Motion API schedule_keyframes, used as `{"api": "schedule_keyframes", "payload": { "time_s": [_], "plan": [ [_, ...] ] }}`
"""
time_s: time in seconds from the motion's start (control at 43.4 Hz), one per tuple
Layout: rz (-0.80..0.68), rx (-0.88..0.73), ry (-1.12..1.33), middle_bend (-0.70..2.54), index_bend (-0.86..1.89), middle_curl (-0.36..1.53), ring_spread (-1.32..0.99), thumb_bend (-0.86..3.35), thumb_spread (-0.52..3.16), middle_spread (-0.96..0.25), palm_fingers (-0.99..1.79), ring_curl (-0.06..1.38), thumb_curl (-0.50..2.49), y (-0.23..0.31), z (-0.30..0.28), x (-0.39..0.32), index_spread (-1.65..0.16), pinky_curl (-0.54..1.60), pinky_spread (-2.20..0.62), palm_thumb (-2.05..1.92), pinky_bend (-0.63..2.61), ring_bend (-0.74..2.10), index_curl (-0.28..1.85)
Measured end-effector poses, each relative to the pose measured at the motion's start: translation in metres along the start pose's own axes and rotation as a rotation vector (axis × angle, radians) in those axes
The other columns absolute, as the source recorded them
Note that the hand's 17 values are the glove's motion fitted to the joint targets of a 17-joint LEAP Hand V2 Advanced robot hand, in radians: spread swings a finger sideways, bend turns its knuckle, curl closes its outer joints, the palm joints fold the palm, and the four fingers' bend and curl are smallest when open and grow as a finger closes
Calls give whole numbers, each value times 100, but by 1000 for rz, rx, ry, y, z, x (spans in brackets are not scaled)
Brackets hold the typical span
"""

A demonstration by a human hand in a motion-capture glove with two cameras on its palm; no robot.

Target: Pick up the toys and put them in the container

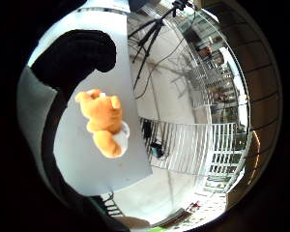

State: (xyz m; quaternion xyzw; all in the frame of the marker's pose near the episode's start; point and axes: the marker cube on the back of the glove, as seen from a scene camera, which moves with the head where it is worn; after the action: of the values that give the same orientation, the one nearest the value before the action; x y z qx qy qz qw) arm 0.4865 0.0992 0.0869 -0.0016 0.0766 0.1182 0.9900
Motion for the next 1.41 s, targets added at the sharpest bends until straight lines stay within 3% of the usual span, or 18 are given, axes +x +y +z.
{"api": "schedule_keyframes", "payload": {
  "time_s": [0.484,0.53,0.714,0.783,0.829,0.852,0.991,1.106,1.267,1.405],
  "plan": [
    [134,-242,-108,4,17,27,-4,4,111,-7,-11,28,28,14,140,56,-36,42,-2,15,144,41,25],
    [153,-269,-129,-1,21,23,-6,17,116,-7,-3,30,33,15,147,56,-38,43,-10,37,153,46,27],
    [128,-347,-62,-1,17,12,-16,29,117,-7,20,39,38,15,152,50,-38,45,-33,62,174,84,28],
    [140,-336,-90,9,29,12,-27,35,119,-10,49,41,41,15,150,50,-39,39,-37,71,155,100,31],
    [145,-328,-108,3,22,9,-28,36,119,-10,39,41,41,17,148,49,-39,41,-39,74,161,101,29],
    [148,-322,-117,20,47,14,-33,36,118,-13,67,44,43,18,147,49,-39,35,-39,76,143,103,40],
    [164,-214,-111,53,76,24,-39,42,104,-22,112,39,52,23,140,46,-33,25,-42,90,104,90,48],
    [178,-184,-120,71,83,32,-41,44,91,-27,123,42,58,21,134,46,-28,23,-44,96,88,95,57],
    [251,-188,-145,94,70,42,-39,40,76,-28,125,45,63,14,116,44,-25,25,-41,93,82,105,61],
    [305,-151,-194,95,57,43,-39,28,67,-29,112,47,64,2,72,31,-26,28,-44,79,84,116,63]
  ]
}}
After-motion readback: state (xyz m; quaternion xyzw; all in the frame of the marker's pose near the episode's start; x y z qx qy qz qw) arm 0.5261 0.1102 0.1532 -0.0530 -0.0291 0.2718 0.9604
